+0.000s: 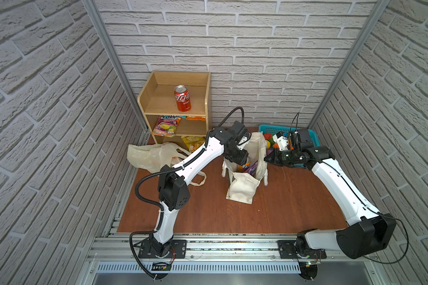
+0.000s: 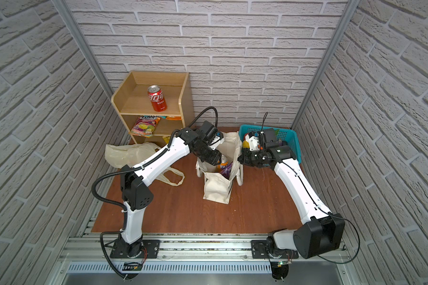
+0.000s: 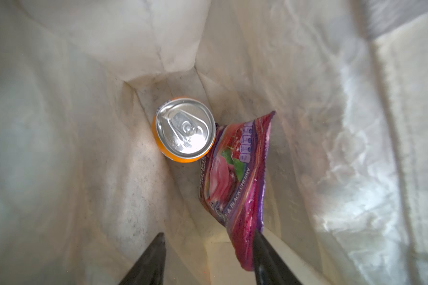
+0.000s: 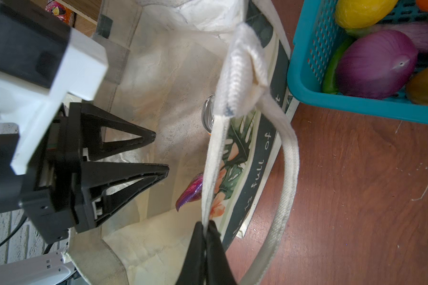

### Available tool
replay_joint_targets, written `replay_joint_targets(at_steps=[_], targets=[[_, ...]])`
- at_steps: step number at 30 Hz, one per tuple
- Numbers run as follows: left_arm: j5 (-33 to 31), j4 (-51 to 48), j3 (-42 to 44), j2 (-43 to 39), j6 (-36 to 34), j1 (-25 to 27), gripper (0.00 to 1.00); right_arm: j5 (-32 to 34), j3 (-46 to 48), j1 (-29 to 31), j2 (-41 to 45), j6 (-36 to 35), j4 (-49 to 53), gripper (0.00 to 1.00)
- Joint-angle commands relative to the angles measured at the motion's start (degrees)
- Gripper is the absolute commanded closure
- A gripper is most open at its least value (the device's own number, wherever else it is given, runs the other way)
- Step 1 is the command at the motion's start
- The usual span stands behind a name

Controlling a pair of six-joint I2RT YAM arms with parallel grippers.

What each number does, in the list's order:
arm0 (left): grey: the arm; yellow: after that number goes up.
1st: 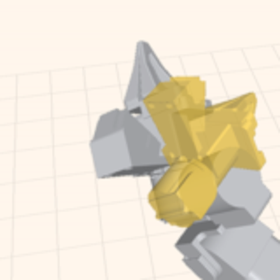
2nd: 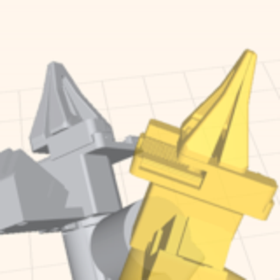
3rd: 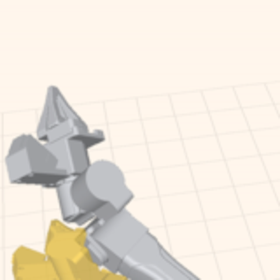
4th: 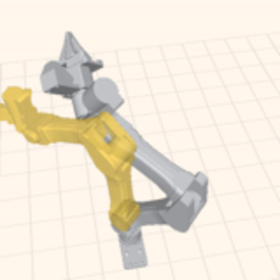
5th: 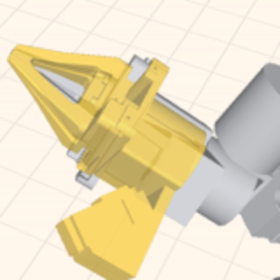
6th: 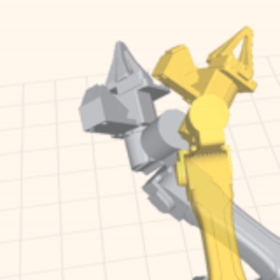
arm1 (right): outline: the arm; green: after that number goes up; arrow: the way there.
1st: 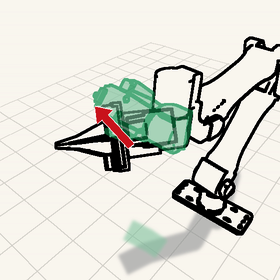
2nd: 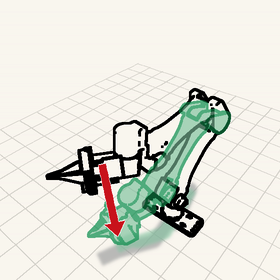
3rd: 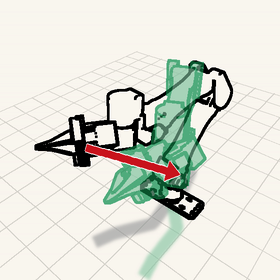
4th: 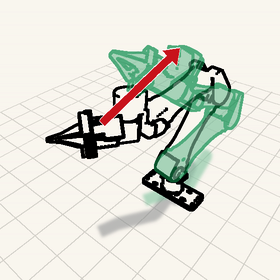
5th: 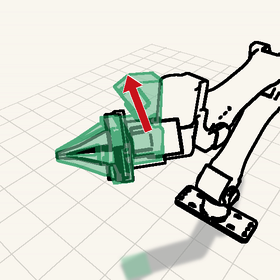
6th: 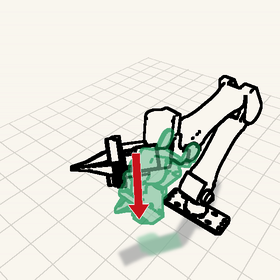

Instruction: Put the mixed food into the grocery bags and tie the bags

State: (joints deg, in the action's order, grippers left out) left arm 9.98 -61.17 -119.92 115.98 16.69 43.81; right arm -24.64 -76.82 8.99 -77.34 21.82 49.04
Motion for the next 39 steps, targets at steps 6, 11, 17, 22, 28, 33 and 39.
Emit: replay_joint_targets(at_steps=[6, 11, 17, 22, 28, 33, 39], targets=[[-8.9, 7.9, 1.3, -16.1, 1.0, -0.7, 0.26, 0.1, -1.7, -0.3, 2.5, -1.4, -0.2, 0.95], [-11.8, 9.8, 8.9, -21.5, 2.5, -4.1, 0.22, -0.3, -2.0, -0.3, 2.4, -1.2, -0.3, 0.94], [-10.0, 13.7, 17.4, -21.9, 3.8, -6.1, 0.18, -0.7, -1.9, -0.3, 2.0, -0.8, -0.8, 0.94], [-7.4, 16.2, 18.5, -17.8, 4.2, -6.0, 0.17, -0.8, -2.1, -0.3, 1.5, -0.8, -0.7, 0.94], [-4.0, 18.5, 17.5, -13.9, 4.2, -6.2, 0.63, -0.9, -3.0, -0.3, 0.5, -0.7, -1.3, 0.94], [-4.3, 16.9, 8.7, -12.4, 3.0, -7.3, 1.00, -4.7, -11.9, -0.3, -5.7, 1.7, -2.2, 0.94], [-5.0, 15.2, -2.4, -9.4, 2.2, -10.0, 1.00, -8.5, -27.7, -0.3, -15.6, 6.0, -4.0, 0.94]])
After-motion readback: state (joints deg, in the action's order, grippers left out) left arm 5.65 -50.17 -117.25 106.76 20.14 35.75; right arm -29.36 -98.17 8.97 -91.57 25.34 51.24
